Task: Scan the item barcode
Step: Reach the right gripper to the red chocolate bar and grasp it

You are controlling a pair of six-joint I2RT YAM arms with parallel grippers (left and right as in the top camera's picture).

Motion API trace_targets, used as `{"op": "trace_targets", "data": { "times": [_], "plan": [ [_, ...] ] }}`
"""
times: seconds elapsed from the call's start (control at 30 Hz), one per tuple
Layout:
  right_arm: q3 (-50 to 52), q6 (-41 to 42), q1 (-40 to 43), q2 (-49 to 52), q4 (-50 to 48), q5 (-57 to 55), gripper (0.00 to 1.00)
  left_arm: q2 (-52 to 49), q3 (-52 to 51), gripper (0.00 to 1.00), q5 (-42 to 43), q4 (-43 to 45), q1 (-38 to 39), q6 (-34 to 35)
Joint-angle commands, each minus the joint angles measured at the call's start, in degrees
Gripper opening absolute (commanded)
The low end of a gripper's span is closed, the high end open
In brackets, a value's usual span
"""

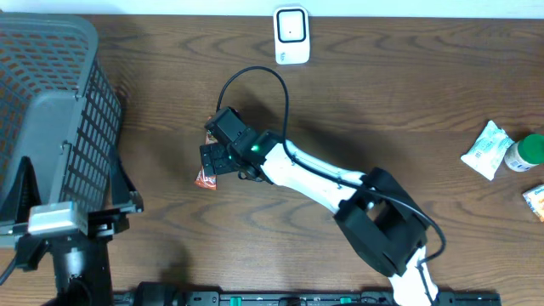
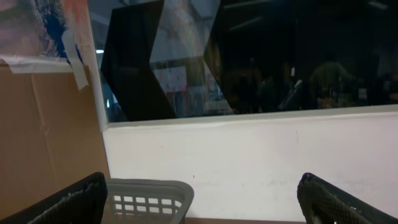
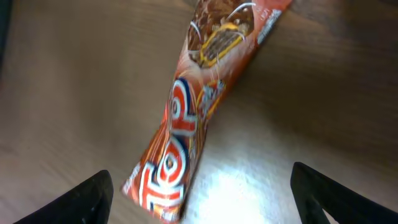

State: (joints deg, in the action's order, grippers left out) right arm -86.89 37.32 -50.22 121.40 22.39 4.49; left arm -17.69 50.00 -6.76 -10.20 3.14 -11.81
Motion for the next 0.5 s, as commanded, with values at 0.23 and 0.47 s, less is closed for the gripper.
{"op": "trace_targets", "data": {
  "times": [0.23, 0.47],
  "plan": [
    [-0.11, 4.48, -1.03, 1.55, -5.73, -4.07, 0.83, 1.33, -0.31, 0.98, 0.31, -0.11, -0.24, 0.31],
    [-0.11, 4.87, -1.49, 4.70, -8.57, -4.42, 0.83, 1.36, -0.28, 0.98, 0.31, -0.09, -0.24, 0.31]
  ]
}}
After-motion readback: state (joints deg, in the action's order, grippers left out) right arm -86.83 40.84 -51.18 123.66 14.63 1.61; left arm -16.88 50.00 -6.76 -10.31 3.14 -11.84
